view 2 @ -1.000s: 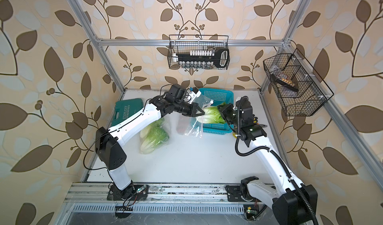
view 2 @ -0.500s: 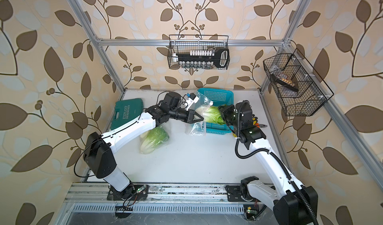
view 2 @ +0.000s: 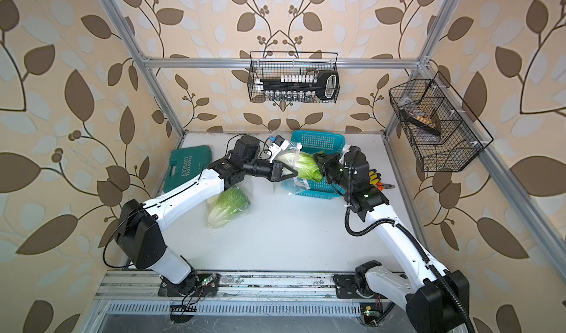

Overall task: Put the chinese cabbages into a zipper bag and zip it
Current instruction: Place the Chinese cabbage in the zipper food storage bag.

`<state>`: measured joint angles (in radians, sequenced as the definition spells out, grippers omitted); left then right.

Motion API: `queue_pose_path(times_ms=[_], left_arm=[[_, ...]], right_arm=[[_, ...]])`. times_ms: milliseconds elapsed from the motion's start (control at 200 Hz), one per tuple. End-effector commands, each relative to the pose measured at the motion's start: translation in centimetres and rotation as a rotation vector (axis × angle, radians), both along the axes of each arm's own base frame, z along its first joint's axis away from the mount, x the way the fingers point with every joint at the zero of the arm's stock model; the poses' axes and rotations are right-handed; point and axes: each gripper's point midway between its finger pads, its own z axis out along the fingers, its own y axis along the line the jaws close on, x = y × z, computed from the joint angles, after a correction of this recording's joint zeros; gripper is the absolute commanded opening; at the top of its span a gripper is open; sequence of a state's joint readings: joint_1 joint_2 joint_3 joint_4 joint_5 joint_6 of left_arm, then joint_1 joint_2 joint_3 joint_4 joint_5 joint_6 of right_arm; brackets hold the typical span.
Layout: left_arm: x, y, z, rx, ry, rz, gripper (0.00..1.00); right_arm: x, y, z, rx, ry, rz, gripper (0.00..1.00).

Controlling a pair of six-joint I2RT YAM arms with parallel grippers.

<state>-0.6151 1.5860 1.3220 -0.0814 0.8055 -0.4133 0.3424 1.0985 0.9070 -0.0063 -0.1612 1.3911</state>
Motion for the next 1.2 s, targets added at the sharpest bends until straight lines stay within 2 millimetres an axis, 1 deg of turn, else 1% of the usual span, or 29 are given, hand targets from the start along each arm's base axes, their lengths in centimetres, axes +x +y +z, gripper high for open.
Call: queue_pose_path(times_ms=[0, 40, 145, 220, 300, 370, 485, 590, 645, 675, 745, 830, 890, 1005, 1045, 1100, 1195], left_arm=[[-0.8, -0.2, 5.7, -0.171, -0.128, -0.029, 0.00], [-0.8, -0.1, 5.7, -0.177, -0.132, -0.029, 0.00], [-0.9, -0.1, 5.5, -0.160, -0.140, -0.031, 0.00], [-0.8, 0.1, 5.3, -0.145, -0.147, -0.022, 0.00], [-0.6, 0.7, 5.3, -0.130, -0.147, -0.011, 0.00], [-0.3, 1.2, 4.8, -0.111, -0.139, 0.002, 0.00], [-0.3, 1.5, 4.0, -0.084, -0.119, 0.001, 0.00], [-0.3, 1.7, 3.9, -0.077, -0.114, 0.010, 0.00], [-0.2, 1.5, 4.1, -0.085, -0.111, 0.007, 0.00], [-0.3, 1.3, 4.2, -0.094, -0.106, 0.001, 0.00], [-0.5, 0.8, 4.7, -0.115, -0.106, -0.012, 0.00], [-0.8, 0.5, 4.9, -0.125, -0.106, -0.017, 0.00], [-0.8, 0.6, 4.7, -0.122, -0.105, -0.014, 0.00], [-0.9, 0.9, 3.6, -0.089, -0.109, -0.007, 0.00], [-0.9, 1.0, 3.6, -0.095, -0.112, -0.005, 0.00], [-0.9, 0.9, 3.9, -0.115, -0.115, -0.006, 0.00], [-0.4, 1.1, 5.5, -0.189, -0.130, 0.017, 0.00]], right_arm=[[-0.7, 1.6, -0.8, -0.031, 0.020, 0.029, 0.00], [-0.7, 1.8, -1.4, -0.043, 0.031, 0.040, 0.00], [-0.6, 2.1, -2.1, -0.094, 0.043, 0.072, 0.00], [-0.7, 2.3, -1.8, -0.163, 0.030, 0.106, 0.00], [-0.7, 2.6, -0.8, -0.209, -0.023, 0.175, 0.00], [-0.5, 2.3, -0.2, -0.171, -0.045, 0.231, 0.00], [-0.5, 2.0, 1.2, -0.052, -0.088, 0.321, 0.00], [-1.3, 3.1, 2.0, -0.016, -0.107, 0.405, 0.00], [-1.6, 4.3, 1.6, -0.049, -0.092, 0.432, 0.00], [-1.9, 4.9, 0.7, -0.103, -0.068, 0.440, 0.00], [-1.8, 5.6, -1.3, -0.244, -0.022, 0.416, 0.00], [-1.5, 6.6, -2.2, -0.296, -0.012, 0.432, 0.00], [-1.2, 7.0, -2.0, -0.274, -0.022, 0.430, 0.00], [-1.2, 7.5, 0.2, -0.247, -0.072, 0.445, 0.00], [-1.3, 7.5, 0.8, -0.256, -0.085, 0.449, 0.00], [-1.3, 7.5, 1.0, -0.281, -0.090, 0.452, 0.00], [-1.2, 7.1, 1.0, -0.344, -0.107, 0.455, 0.13]])
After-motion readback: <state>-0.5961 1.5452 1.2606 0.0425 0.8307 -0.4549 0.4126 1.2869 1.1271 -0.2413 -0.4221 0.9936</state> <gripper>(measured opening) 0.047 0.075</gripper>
